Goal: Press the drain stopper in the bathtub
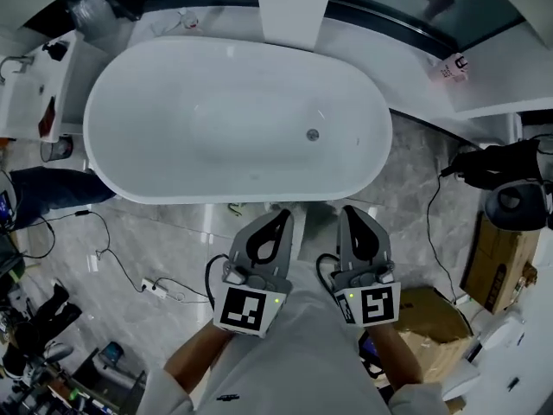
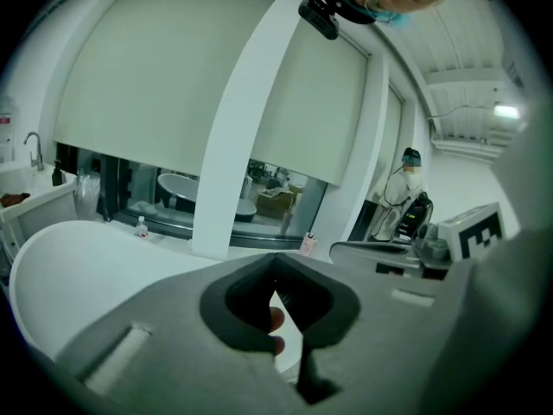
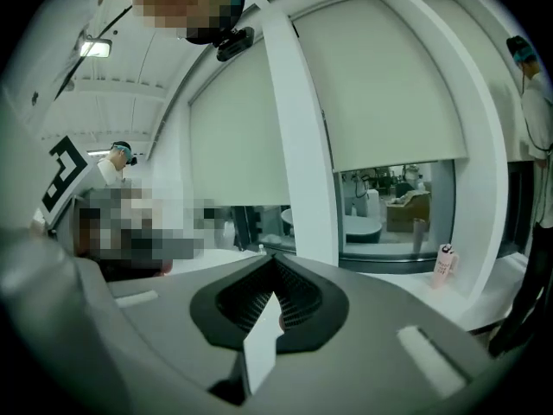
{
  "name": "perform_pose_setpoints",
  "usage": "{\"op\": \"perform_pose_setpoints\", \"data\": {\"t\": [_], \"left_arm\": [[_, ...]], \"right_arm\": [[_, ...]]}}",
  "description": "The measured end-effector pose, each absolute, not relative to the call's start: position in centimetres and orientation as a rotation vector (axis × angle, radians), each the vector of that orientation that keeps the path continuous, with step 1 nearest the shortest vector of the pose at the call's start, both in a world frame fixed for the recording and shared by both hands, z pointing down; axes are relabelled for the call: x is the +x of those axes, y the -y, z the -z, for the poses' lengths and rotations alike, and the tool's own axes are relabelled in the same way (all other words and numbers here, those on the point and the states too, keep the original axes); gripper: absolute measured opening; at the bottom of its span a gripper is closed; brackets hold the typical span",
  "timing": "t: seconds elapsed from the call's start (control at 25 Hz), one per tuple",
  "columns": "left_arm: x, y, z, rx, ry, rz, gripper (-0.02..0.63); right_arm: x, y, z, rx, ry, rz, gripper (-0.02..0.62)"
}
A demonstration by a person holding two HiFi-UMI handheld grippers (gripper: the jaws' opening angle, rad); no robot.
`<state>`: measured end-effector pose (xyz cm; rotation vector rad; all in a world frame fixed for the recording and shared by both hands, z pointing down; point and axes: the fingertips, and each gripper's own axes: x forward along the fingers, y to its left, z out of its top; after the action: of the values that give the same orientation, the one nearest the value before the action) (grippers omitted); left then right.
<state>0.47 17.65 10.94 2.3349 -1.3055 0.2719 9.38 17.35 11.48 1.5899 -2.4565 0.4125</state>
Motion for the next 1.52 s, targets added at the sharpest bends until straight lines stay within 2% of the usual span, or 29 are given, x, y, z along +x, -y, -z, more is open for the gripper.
{"op": "perform_pose_setpoints", "data": {"t": [0.48, 0.92, 1.52], "left_arm": [[0.5, -8.0, -22.5, 2.03, 1.505, -0.361, -0.002], [1.4, -3.1, -33.4, 1.827, 1.615, -0.329, -0.002], [1.7, -2.1, -51.6, 1.651, 1.532, -0.296, -0.002]], "right_arm": [[8.6, -4.7, -22.3, 1.136, 2.563, -0.466, 0.003], [8.7, 1.9, -38.1, 0.838, 2.423, -0.487, 0.003], [9.9, 6.8, -62.2, 0.818, 2.216, -0.682, 0.003]]}}
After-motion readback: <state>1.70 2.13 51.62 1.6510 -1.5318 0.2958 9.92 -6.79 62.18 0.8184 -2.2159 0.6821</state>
